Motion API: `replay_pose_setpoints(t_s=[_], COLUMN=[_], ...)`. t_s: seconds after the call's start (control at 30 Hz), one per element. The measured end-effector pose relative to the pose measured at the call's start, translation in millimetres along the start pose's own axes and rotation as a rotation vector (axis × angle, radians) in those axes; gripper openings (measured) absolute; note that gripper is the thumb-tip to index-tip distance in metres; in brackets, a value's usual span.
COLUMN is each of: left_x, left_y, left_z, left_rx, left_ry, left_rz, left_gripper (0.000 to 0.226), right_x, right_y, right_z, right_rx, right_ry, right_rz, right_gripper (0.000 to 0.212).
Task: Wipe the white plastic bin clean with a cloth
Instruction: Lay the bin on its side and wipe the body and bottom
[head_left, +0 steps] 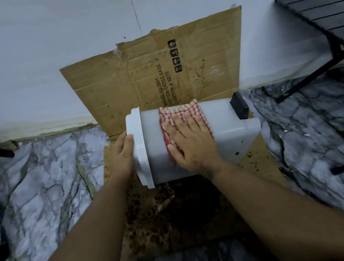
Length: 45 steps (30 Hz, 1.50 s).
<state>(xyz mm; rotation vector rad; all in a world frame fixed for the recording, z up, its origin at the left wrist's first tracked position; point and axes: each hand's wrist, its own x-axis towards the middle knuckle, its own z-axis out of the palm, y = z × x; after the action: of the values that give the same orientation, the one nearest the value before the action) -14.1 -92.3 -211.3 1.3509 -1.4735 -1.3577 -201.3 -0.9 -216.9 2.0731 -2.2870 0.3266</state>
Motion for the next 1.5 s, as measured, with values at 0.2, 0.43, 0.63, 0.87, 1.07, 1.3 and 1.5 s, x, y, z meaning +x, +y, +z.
replay_pose_setpoints(t_s=[0.2,0.43,0.63,0.87,1.07,1.3,1.5], left_x=[8,15,23,42,68,93,111], left_y=[-3,5,12,23,32,32,29], left_z=[-4,-1,-4,-1,8,16,22], left_rx=[0.028,0.049,0.006,0.012,-0.008,-0.068,-0.072], left_ry=[-0.027,-0.023,-0.021,-0.025,0.013,0.021,0.062], left_rz=[-0.04,-0.074,-0.137,-0.235,-0.299,-0.345,-0.383], left_gripper=[0.042,0.042,0.027,0.053,0.06,0.054,0.047], right_x=[-31,30,67,39,39,26,5], right_y=[68,-8,-58,-16,30,97,131], right_z=[5,-10,-3,26,39,58,89], right_rx=[-0.04,0.065,0.071,-0.06,-0.072,-0.112,-0.028], right_ry=[0.016,0.063,0.017,0.129,0.197,0.309,0.41], right_rz=[0.182,0.183,0.07,-0.033,0.04,0.094,0.251], right_gripper=[0.073,0.058,0.059,0.063,0.066,0.072,0.073])
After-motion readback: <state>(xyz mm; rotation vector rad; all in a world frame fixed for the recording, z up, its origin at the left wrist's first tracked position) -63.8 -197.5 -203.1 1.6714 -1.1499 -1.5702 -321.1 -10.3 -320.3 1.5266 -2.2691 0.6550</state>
